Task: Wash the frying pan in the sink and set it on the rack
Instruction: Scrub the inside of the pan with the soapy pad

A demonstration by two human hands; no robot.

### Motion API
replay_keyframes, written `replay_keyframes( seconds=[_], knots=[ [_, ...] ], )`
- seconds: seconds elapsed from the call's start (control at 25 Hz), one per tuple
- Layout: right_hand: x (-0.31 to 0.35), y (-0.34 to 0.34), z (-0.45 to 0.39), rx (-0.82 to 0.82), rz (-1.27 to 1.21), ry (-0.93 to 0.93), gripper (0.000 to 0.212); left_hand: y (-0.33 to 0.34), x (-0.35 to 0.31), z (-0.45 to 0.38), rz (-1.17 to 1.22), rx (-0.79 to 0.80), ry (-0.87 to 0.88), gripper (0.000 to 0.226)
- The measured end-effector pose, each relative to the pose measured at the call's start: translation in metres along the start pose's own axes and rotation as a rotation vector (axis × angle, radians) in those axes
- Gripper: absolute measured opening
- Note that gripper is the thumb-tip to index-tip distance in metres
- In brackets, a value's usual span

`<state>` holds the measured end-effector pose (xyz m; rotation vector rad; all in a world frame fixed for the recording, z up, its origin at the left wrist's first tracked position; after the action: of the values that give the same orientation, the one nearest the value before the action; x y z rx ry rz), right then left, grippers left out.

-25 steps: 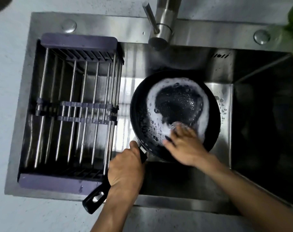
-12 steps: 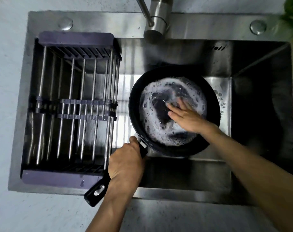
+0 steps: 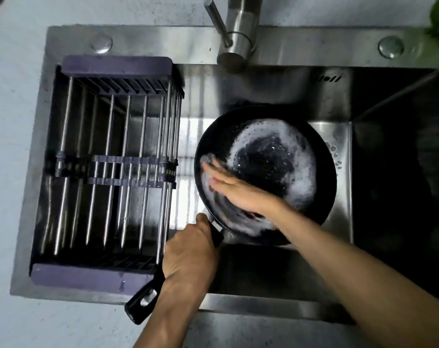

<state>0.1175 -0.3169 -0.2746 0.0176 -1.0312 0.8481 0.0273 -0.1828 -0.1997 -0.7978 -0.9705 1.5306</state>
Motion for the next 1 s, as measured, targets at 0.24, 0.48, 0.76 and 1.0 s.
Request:
replay_keyframes(
  seconds=[0.24,0.48,0.76,1.0],
  knots=[
    [-0.022,0.011,0.026,0.018,0.141,0.051,0.056,-0.004,0.003,0.000,-0.007,0.008,0.011,0.040],
    [-0.043,-0.021,-0.002,-0.208,0.282,0.198,0.057,-0.008,0.002,-0.001,0.035,0.041,0.005,0.044],
    [-0.068,-0.052,-0.028,-0.349,0.574,0.131,0.065,-0.005,0.001,0.001,-0.011,0.026,0.035,0.042],
    [-0.062,-0.083,-0.043,-0.298,0.758,-0.049,0.066,-0.004,-0.001,-0.002,-0.003,0.030,0.019,0.047]
  ],
)
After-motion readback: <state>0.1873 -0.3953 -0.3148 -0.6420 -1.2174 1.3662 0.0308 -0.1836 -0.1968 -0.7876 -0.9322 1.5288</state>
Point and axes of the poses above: each hand's wrist, its own z-axis away from the middle knuckle, its own y-axis out of the palm, x = y × z, the point moved 2 cm from there along -z, towards the middle knuckle, and after that the axes turned 13 degrees about -x, right-handed, at the moved point
